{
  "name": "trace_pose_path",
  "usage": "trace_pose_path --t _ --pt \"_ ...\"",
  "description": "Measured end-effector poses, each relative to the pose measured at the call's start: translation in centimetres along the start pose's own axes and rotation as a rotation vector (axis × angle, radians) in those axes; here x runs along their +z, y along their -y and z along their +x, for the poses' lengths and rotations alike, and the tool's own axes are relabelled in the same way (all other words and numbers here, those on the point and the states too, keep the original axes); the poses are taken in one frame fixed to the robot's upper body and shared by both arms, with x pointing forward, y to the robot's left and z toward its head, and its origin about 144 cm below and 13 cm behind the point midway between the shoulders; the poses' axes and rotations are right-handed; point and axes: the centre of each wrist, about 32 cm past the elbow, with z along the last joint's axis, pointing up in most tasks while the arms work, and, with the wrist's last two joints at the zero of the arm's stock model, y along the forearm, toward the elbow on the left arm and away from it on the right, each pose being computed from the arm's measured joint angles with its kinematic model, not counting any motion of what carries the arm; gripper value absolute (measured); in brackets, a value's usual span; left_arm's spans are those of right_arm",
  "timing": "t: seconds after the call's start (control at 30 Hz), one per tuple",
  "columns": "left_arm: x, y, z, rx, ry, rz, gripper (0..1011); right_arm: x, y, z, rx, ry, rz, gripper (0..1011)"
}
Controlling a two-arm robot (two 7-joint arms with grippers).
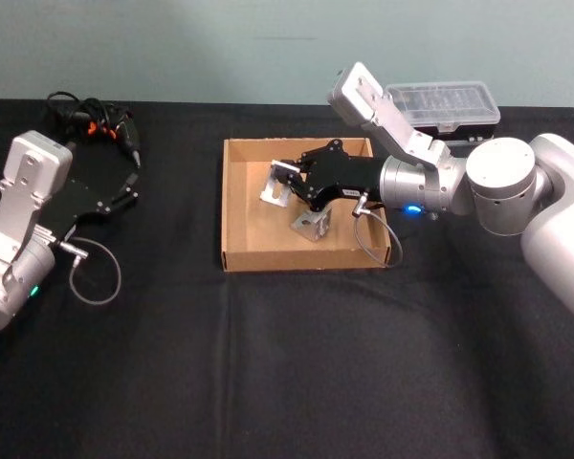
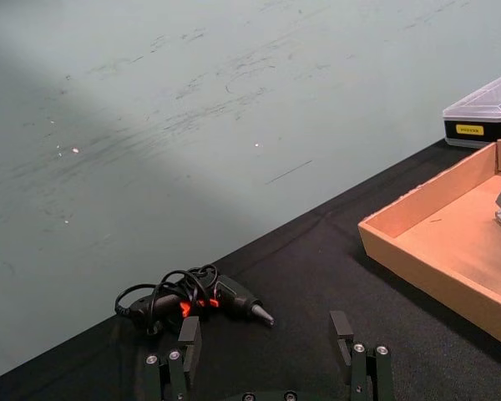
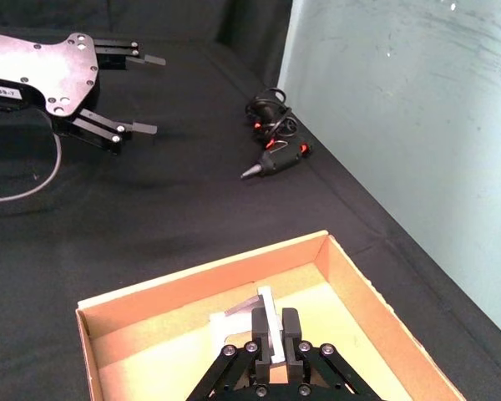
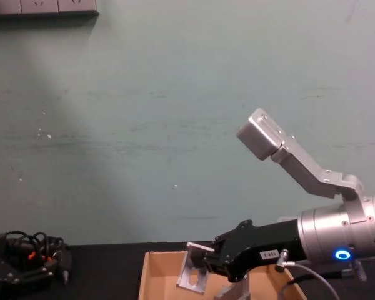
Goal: Use one hand to pick up the angle iron from the table and place it into the box.
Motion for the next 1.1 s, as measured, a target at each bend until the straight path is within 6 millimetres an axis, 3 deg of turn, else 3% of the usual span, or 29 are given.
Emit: trace_pose_path --t 0.17,0.27,0.77,1.1 --pt "0.0 0.0 0.0 0.000 0.000 0.000 1000 -0.2 -0.2 0.0 0.003 0.000 -0.006 111" --pt "0.0 0.0 0.0 0.000 0.000 0.000 1000 -0.3 -0.2 -0.1 0.005 -0.002 -0.007 171" --pt "0.0 0.0 0.0 0.000 0.000 0.000 1000 -0.3 -0.1 -0.5 0.001 -0.009 0.010 640" --pt "0.0 0.0 0.0 0.000 0.000 0.000 1000 -0.5 2.1 -1.4 -0.059 -0.039 0.059 934"
